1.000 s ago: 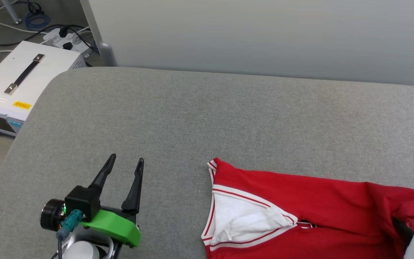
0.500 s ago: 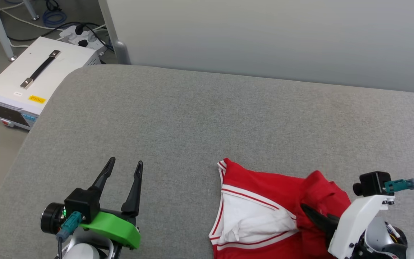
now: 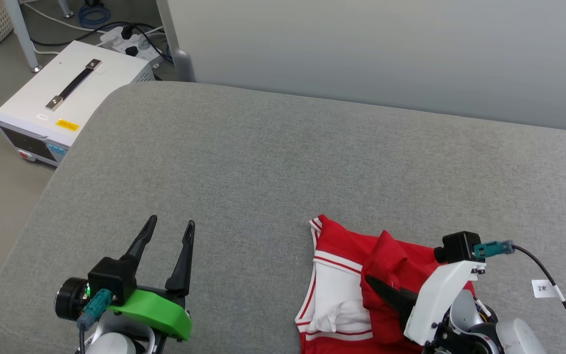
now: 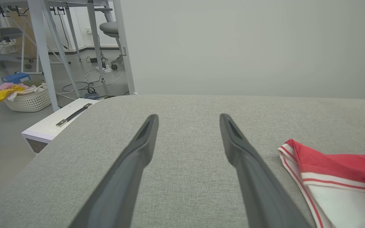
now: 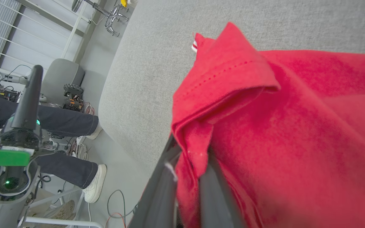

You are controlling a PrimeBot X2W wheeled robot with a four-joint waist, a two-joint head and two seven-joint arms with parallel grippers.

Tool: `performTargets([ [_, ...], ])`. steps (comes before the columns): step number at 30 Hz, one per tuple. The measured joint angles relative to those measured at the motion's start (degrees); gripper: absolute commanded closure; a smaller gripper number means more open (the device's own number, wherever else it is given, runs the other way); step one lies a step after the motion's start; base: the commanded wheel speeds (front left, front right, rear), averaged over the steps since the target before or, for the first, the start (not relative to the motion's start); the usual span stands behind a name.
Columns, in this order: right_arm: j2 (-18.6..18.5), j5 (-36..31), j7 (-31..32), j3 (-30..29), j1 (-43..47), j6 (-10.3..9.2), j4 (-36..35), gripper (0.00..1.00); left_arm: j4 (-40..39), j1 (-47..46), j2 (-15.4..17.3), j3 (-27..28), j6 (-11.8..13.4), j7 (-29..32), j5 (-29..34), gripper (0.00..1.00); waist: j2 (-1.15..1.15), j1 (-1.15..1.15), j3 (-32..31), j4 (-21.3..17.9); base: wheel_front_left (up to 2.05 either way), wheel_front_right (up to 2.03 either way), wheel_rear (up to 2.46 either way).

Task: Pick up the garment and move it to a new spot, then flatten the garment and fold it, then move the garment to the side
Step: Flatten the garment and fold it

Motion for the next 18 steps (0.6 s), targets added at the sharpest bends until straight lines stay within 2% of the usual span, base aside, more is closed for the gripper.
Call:
performTargets([
  [2, 0.0, -1.0, -1.2, 0.0, -1.2, 0.0, 2.7, 1.0, 0.0, 0.0, 0.0, 0.0, 0.0, 0.0, 0.0, 0.0, 0.0, 0.0, 0.3, 0.3, 0.0, 0.0, 0.0],
  [3, 0.0, -1.3, -1.7, 0.1, -1.7, 0.0, 3.6, 0.71, 0.0, 0.0, 0.0, 0.0, 0.0, 0.0, 0.0, 0.0, 0.0, 0.0, 0.4, 0.5, 0.0, 0.0, 0.0],
  [4, 0.0, -1.6, -2.4, 0.3, -2.2, 0.0, 4.4, 0.32, 0.0, 0.0, -0.1, -0.1, 0.0, 0.0, 0.0, 0.0, 0.0, 0.0, 0.6, 0.6, 0.0, 0.0, 0.0],
  [5, 0.0, -1.7, -3.1, 0.7, -2.8, 0.0, 5.3, 0.0, 0.0, 0.0, -0.1, -0.1, 0.0, 0.0, 0.0, 0.0, 0.0, 0.0, 0.8, 0.7, 0.0, 0.0, 0.0],
  [8, 0.0, -1.1, -4.5, 2.6, -4.1, 0.0, 6.9, 0.0, 0.1, -0.1, -0.2, -0.2, 0.0, 0.0, 0.0, 0.0, 0.0, 0.0, 1.2, 1.0, 0.0, 0.0, 0.0],
  [15, 0.1, 5.7, -6.0, 8.7, -5.9, 0.0, 7.9, 0.0, 0.4, -0.1, -0.5, -0.3, -0.1, 0.0, 0.0, 0.0, 0.0, 0.0, 1.0, 1.1, 0.0, 0.0, 0.0],
  [18, 0.1, 6.0, -6.8, 9.2, -6.9, 0.0, 8.0, 0.0, 0.5, -0.1, -0.6, -0.4, -0.1, 0.0, 0.0, 0.0, 0.0, 0.0, 0.6, 0.8, 0.0, 0.0, 0.0],
])
